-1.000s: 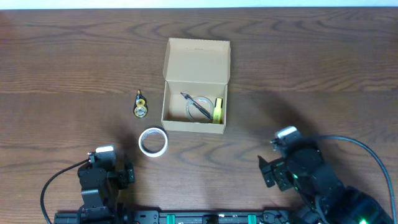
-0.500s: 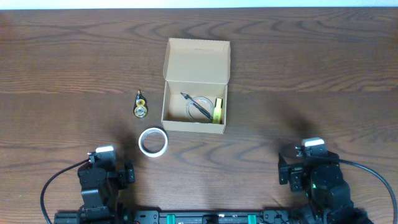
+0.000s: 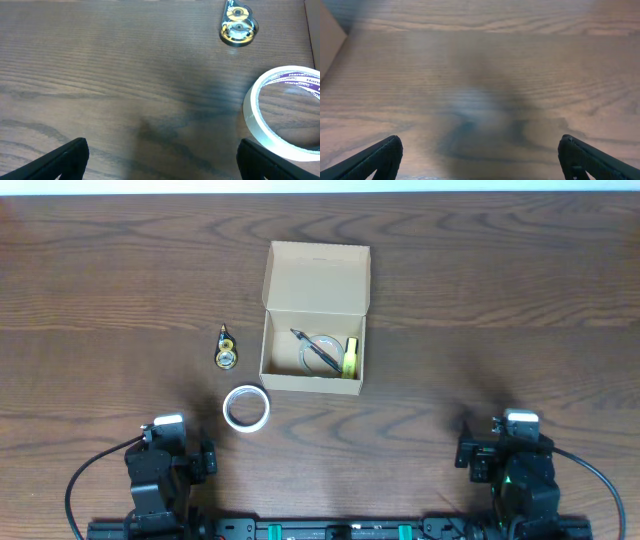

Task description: Pack container

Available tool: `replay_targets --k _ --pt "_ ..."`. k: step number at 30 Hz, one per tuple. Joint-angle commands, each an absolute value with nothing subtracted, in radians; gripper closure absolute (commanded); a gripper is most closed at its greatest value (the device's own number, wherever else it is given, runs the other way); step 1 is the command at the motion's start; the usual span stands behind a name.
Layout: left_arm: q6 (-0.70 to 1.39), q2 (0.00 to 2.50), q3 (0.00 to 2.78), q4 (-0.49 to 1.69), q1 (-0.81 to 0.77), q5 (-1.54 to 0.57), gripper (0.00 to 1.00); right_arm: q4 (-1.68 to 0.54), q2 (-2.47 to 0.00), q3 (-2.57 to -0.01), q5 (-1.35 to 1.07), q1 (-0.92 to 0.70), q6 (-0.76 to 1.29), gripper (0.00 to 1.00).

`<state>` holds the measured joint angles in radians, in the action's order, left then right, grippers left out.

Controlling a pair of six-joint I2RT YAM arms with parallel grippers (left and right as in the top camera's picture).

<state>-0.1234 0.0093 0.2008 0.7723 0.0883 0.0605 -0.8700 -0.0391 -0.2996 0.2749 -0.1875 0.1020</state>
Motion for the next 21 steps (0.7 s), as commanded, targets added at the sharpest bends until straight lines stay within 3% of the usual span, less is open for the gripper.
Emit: replay_targets --k 1,21 --pt "-0.104 0.004 0.178 0.800 0.084 0.081 0.05 -0.867 -0.015 -0.279 0.234 -0.146 0.115 0.01" --pt "-0.104 0.004 0.178 0.800 0.084 0.081 0.05 -0.838 -0.006 -0.186 0.107 -0.104 0.073 0.01"
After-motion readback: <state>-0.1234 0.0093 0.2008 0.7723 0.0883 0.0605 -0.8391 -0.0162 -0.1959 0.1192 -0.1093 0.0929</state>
